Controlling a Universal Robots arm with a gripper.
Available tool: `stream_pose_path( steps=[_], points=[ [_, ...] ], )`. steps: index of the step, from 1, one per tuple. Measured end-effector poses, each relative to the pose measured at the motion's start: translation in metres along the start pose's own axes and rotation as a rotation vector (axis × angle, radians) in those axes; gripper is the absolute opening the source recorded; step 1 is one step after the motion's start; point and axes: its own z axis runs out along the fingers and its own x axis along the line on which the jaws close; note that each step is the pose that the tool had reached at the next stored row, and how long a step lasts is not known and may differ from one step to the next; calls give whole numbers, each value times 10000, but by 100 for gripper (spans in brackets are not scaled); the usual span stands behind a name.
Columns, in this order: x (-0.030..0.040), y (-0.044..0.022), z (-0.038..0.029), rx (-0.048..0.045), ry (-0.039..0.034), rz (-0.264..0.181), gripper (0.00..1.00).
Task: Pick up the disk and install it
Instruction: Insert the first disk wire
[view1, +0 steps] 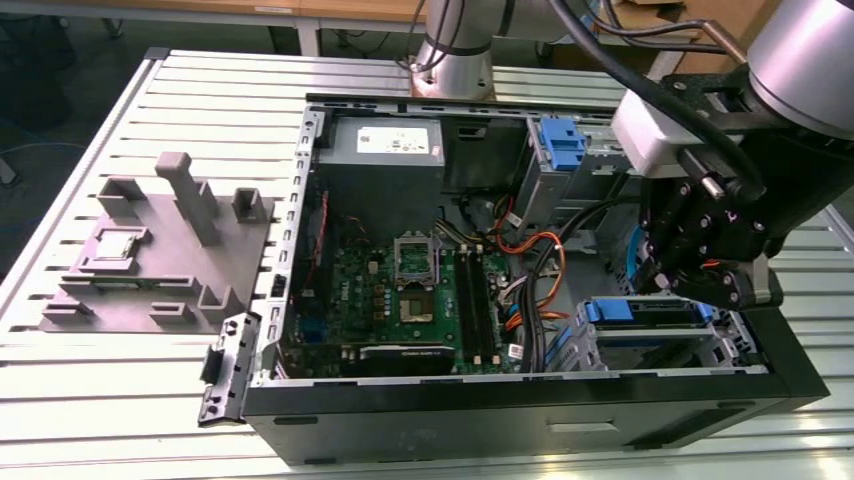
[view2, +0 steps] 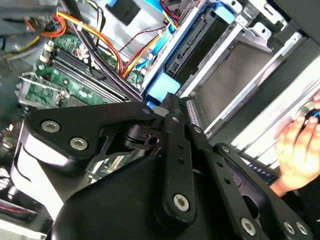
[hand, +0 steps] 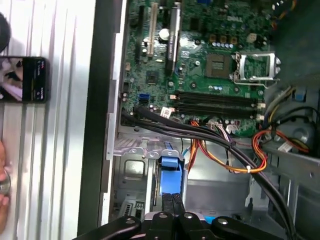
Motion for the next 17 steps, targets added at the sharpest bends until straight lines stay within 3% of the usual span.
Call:
stream_pose_path(
  steps=[3, 10, 17],
  points=[
    [0, 0, 0, -11, 3, -317, 10],
    [-1, -1, -53, -12, 3, -345, 10],
    [-2, -1, -56, -14, 1, -422, 10]
  ],
)
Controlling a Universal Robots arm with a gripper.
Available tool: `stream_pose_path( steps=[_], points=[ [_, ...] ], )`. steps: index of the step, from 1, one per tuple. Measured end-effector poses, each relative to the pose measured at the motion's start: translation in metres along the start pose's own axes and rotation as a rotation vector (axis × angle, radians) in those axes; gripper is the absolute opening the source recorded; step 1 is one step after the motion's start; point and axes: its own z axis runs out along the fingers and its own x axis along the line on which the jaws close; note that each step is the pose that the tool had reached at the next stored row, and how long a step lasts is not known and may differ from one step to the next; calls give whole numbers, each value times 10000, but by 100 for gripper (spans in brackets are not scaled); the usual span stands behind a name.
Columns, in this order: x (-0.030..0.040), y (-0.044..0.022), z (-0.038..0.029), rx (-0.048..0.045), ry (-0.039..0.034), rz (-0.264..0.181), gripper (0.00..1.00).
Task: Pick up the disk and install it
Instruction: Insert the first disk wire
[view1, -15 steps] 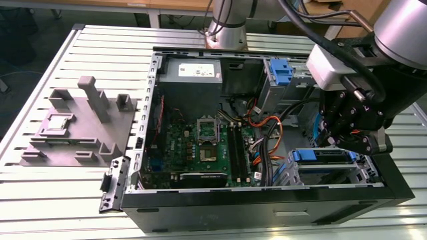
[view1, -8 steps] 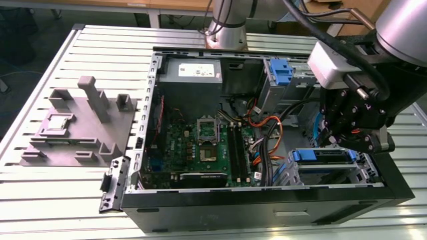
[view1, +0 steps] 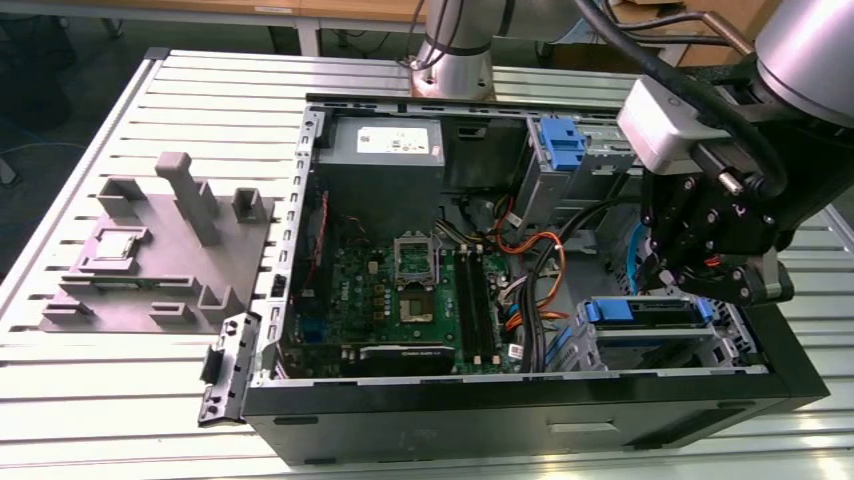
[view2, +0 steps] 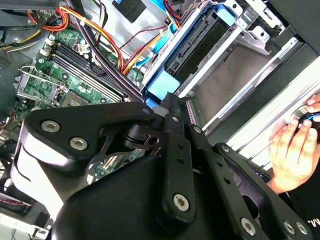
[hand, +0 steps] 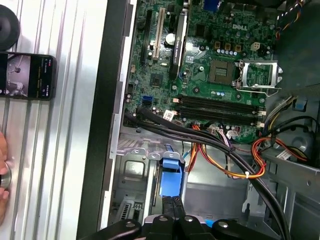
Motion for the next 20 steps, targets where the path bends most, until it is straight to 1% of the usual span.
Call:
stream_pose_path(
  steps=[6, 8, 10, 16, 18, 20],
  points=[
    [0, 0, 1, -31, -21, -1033, 10],
    [1, -4, 2, -37, -25, -1266, 10],
    [4, -24, 2, -39, -25, -1279, 10],
    [10, -140, 6, -38, -26, -1279, 10],
    [10, -161, 6, -39, -26, -1278, 10],
    [10, -167, 7, -39, -26, -1277, 10]
  ],
)
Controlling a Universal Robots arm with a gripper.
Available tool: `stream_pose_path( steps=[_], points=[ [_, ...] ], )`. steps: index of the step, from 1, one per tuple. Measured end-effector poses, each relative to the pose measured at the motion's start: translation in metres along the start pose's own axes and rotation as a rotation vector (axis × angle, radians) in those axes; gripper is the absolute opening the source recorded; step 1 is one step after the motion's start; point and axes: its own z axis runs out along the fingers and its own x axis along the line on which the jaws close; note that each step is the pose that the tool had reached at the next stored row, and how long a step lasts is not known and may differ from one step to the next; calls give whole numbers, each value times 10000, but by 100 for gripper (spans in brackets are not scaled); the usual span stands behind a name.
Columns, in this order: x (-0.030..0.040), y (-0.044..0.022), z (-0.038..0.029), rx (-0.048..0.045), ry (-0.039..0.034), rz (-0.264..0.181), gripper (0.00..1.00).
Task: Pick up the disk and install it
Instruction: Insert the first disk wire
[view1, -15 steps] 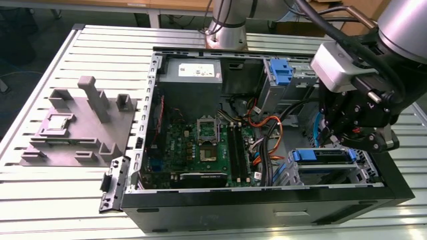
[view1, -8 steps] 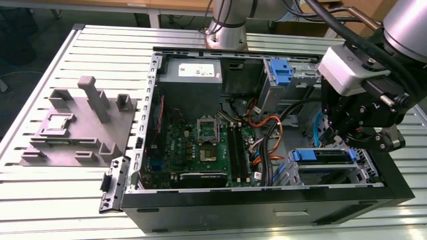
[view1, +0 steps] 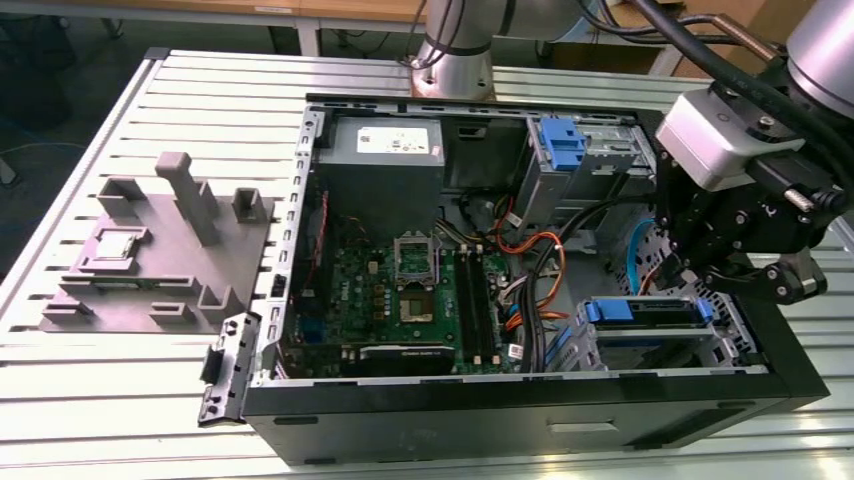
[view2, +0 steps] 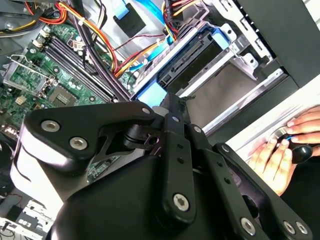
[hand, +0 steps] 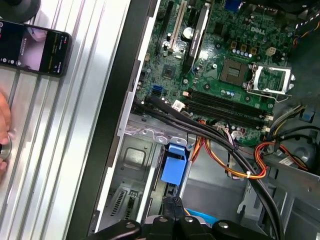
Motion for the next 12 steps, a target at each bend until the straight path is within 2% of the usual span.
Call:
stream_pose_path(
  steps=[12],
  points=[
    [4, -16, 0, 0, 0, 0, 10]
  ],
)
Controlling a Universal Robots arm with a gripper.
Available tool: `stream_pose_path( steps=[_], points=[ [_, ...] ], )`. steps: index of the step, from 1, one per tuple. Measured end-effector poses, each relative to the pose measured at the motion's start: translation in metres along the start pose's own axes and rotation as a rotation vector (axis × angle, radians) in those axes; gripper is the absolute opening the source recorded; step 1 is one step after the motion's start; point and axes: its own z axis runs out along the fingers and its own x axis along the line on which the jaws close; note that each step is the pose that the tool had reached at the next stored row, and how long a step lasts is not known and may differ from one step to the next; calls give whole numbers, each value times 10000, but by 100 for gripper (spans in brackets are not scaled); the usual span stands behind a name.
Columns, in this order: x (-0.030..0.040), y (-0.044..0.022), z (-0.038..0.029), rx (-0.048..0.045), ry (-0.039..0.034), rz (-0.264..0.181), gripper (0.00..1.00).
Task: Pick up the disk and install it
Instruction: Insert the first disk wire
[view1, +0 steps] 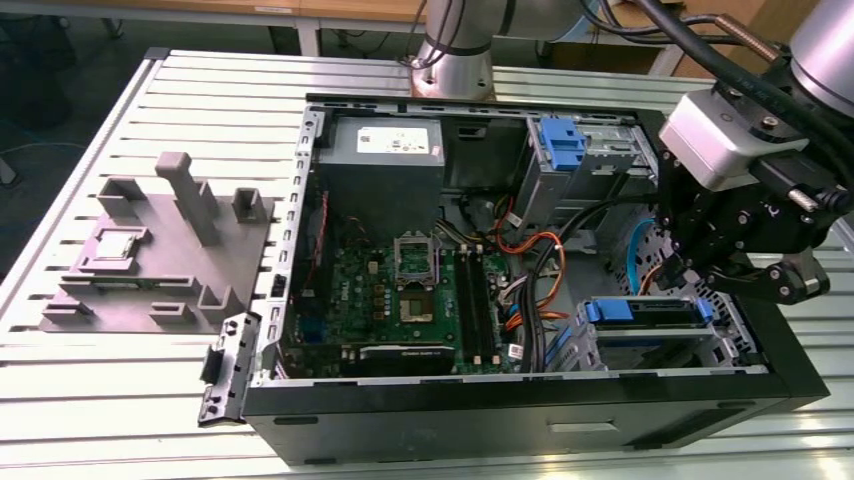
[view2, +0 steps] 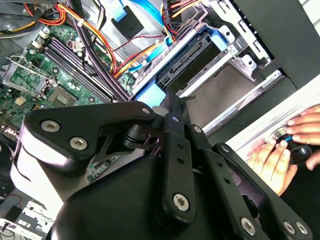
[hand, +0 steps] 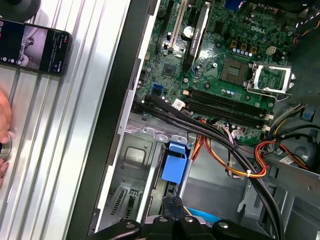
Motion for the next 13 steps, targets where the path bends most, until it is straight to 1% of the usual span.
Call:
stream_pose_path(
  steps=[2, 3, 10, 13],
  points=[
    [1, 0, 0, -1, 0, -57, 10],
    [1, 0, 0, -4, -2, -156, 10],
    [1, -2, 3, -38, -26, -1281, 10],
    [1, -3, 4, -40, -27, -1353, 10]
  ],
)
